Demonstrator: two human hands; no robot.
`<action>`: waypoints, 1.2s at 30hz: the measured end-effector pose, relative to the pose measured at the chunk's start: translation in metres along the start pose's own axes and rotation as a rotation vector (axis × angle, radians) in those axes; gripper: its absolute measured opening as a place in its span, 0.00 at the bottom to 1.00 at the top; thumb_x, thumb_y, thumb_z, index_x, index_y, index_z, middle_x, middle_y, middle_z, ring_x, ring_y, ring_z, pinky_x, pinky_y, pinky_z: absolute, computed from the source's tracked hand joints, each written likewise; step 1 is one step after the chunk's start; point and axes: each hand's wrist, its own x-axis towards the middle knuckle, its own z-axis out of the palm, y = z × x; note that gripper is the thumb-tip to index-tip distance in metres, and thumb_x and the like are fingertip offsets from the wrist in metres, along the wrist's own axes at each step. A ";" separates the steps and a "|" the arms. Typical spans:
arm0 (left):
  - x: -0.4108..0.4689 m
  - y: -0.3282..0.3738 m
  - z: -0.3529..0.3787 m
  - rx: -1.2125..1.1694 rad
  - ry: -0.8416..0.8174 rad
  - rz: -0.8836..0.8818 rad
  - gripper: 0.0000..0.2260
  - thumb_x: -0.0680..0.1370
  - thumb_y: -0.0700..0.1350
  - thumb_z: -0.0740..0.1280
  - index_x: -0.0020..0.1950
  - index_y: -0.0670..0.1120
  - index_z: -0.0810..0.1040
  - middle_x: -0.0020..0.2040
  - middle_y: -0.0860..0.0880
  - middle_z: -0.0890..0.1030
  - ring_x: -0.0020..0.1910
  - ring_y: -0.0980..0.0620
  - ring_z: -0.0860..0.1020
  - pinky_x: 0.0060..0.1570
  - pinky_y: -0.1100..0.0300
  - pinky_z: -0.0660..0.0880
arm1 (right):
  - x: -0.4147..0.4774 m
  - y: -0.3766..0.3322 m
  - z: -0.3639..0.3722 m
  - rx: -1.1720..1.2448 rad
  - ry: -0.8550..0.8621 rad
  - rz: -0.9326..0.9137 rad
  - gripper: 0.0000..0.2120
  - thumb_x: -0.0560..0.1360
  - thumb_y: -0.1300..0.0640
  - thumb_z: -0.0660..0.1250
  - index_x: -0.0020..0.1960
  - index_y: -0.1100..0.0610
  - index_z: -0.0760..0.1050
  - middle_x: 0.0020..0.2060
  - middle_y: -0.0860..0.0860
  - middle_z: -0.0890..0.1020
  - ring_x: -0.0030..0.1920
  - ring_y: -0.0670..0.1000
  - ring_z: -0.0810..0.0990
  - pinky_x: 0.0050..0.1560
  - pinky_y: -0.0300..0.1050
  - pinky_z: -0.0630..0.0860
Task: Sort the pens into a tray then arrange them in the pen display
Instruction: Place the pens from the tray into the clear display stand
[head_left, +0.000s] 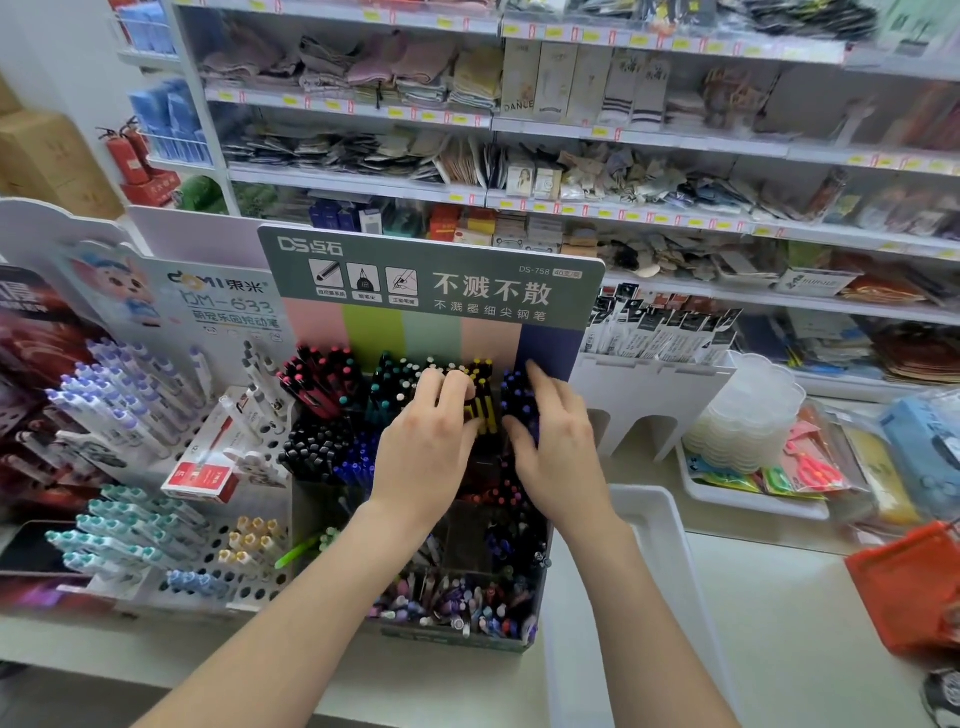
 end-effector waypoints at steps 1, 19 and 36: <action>-0.002 0.000 0.000 -0.012 0.010 0.000 0.16 0.75 0.41 0.79 0.57 0.44 0.74 0.54 0.47 0.72 0.39 0.46 0.76 0.32 0.60 0.71 | 0.000 0.001 -0.002 0.040 0.056 0.021 0.30 0.80 0.61 0.73 0.79 0.61 0.68 0.66 0.54 0.79 0.64 0.51 0.77 0.69 0.31 0.65; 0.003 -0.007 -0.002 -0.003 -0.022 -0.049 0.12 0.79 0.42 0.75 0.60 0.46 0.79 0.54 0.48 0.76 0.37 0.44 0.79 0.32 0.53 0.74 | -0.006 0.002 0.002 -0.004 0.281 0.050 0.14 0.78 0.66 0.71 0.62 0.58 0.83 0.54 0.52 0.84 0.55 0.54 0.83 0.60 0.54 0.80; -0.059 -0.004 0.008 -0.167 -0.560 -0.080 0.23 0.79 0.47 0.72 0.74 0.52 0.74 0.59 0.56 0.73 0.51 0.55 0.76 0.52 0.60 0.74 | -0.096 0.006 0.015 0.024 0.227 0.272 0.13 0.79 0.63 0.71 0.62 0.57 0.82 0.52 0.47 0.74 0.50 0.42 0.75 0.51 0.25 0.70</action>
